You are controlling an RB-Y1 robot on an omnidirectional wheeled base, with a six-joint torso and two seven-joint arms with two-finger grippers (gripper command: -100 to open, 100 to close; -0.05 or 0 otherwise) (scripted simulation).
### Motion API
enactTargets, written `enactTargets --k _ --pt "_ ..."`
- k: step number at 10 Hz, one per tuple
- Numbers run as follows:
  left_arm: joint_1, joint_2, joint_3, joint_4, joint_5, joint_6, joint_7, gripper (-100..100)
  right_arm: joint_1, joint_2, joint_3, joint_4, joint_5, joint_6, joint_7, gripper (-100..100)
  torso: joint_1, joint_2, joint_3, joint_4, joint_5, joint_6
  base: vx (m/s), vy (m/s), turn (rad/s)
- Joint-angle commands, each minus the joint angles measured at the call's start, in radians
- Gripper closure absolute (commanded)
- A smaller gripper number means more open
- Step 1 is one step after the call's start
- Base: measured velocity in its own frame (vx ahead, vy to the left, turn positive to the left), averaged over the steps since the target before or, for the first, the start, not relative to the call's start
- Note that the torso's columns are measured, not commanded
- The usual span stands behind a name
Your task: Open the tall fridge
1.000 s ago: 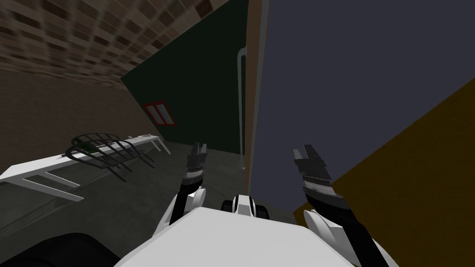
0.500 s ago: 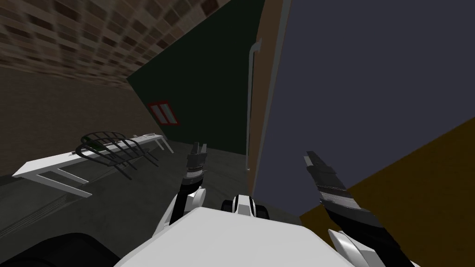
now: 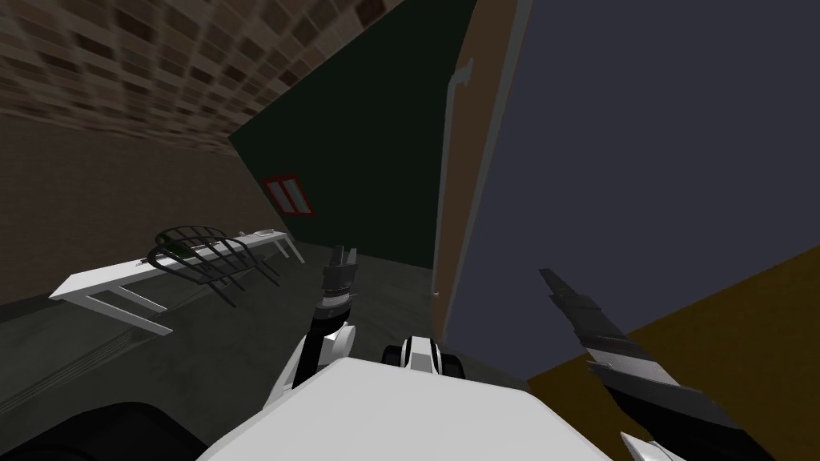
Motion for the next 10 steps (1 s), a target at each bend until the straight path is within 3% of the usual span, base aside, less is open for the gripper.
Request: enactTargets --k 1,2,3,4,5,7,8,10 --pt "0.0 0.0 0.0 0.0 0.0 0.0 0.0 0 0.038 -0.035 -0.057 0.002 0.01 0.013 0.027 -100 0.001 -0.001 -0.001 0.0 0.0 0.0 0.024 0.073 0.022" --pt "0.0 0.0 0.0 0.0 0.0 0.0 0.0 0 0.072 -0.065 -0.096 0.009 0.021 0.02 0.053 -100 0.001 0.0 0.0 0.0 0.0 0.0 0.01 0.093 0.041" --pt "0.0 0.0 0.0 0.0 0.0 0.0 0.0 0 0.072 -0.065 -0.103 0.009 0.021 0.02 0.053 -100 0.002 0.001 0.001 0.0 0.0 0.0 0.009 0.083 0.022" --pt "0.0 0.0 0.0 0.0 0.0 0.0 0.0 0 0.107 -0.096 -0.142 0.015 0.032 0.028 0.08 -100 0.001 0.001 0.001 0.0 0.0 0.0 0.012 0.101 0.053" --pt "0.0 0.0 0.0 0.0 0.0 0.0 0.0 0 0.107 -0.096 -0.151 0.015 0.032 0.028 0.08 -100 0.002 0.001 0.001 0.0 0.0 0.0 0.009 0.081 0.017" --pt "0.0 0.0 0.0 0.0 0.0 0.0 0.0 0 0.176 -0.16 -0.223 0.032 0.055 0.045 0.135 -100 0.001 0.0 0.0 0.0 0.0 0.0 0.023 0.107 0.06" --pt "0.0 0.0 0.0 0.0 0.0 0.0 0.0 0 0.179 -0.16 -0.249 0.032 0.055 0.045 0.135 -100 0.003 -0.001 0.0 0.0 0.001 0.0 0.025 0.109 0.024" --pt "0.0 0.0 0.0 0.0 0.0 0.0 0.0 0 0.248 -0.226 -0.324 0.052 0.079 0.063 0.19 -100 0.001 0.0 0.0 0.0 0.0 0.0 0.025 0.133 0.068"
